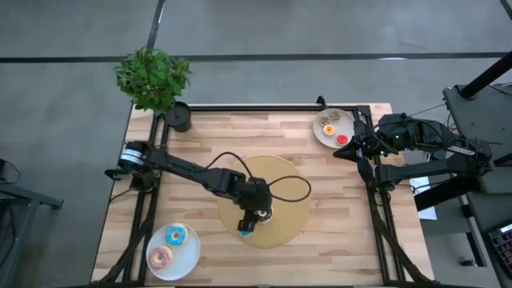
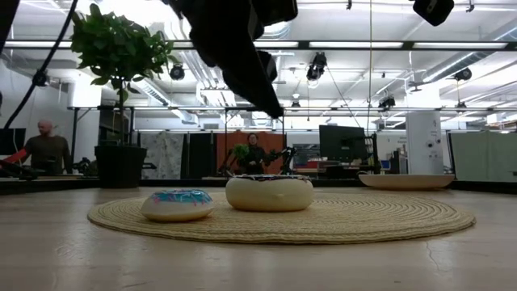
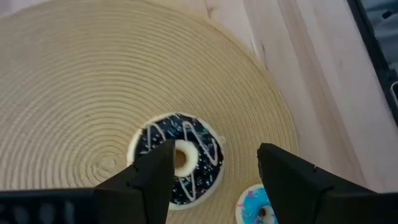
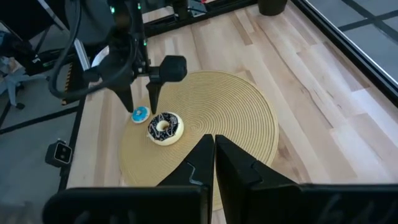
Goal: Pick & Place donuts
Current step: Put the large black donut on the white plate
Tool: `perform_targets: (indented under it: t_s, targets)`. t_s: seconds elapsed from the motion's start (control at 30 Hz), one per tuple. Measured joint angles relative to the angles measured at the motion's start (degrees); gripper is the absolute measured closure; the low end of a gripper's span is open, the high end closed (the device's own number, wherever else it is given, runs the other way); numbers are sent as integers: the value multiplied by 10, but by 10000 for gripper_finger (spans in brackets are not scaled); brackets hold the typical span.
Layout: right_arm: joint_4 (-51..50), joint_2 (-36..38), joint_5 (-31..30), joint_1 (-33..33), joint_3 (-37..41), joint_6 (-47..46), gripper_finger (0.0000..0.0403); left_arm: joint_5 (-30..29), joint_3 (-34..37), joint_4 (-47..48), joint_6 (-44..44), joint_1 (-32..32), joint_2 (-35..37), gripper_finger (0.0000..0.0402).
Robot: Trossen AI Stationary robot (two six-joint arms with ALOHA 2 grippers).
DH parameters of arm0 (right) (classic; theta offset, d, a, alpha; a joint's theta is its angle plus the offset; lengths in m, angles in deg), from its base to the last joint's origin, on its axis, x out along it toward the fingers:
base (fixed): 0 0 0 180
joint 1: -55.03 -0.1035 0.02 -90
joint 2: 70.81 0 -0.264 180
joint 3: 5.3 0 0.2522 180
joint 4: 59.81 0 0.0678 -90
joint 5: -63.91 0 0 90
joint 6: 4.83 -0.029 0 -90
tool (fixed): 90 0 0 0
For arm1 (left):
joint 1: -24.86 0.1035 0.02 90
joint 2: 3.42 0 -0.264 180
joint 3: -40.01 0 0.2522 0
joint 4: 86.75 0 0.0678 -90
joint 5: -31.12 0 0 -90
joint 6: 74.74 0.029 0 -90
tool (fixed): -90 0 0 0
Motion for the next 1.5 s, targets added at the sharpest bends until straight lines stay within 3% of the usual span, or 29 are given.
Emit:
perform_targets:
  t_s: [1.2, 1.5]
  targets:
    - [-5, 0, 1, 0, 1, -2, 394, -10, 27, -23, -20, -17, -25, 202]
    - [-5, 0, 0, 0, 1, -2, 394, -17, -38, 27, -16, -17, -35, 202]
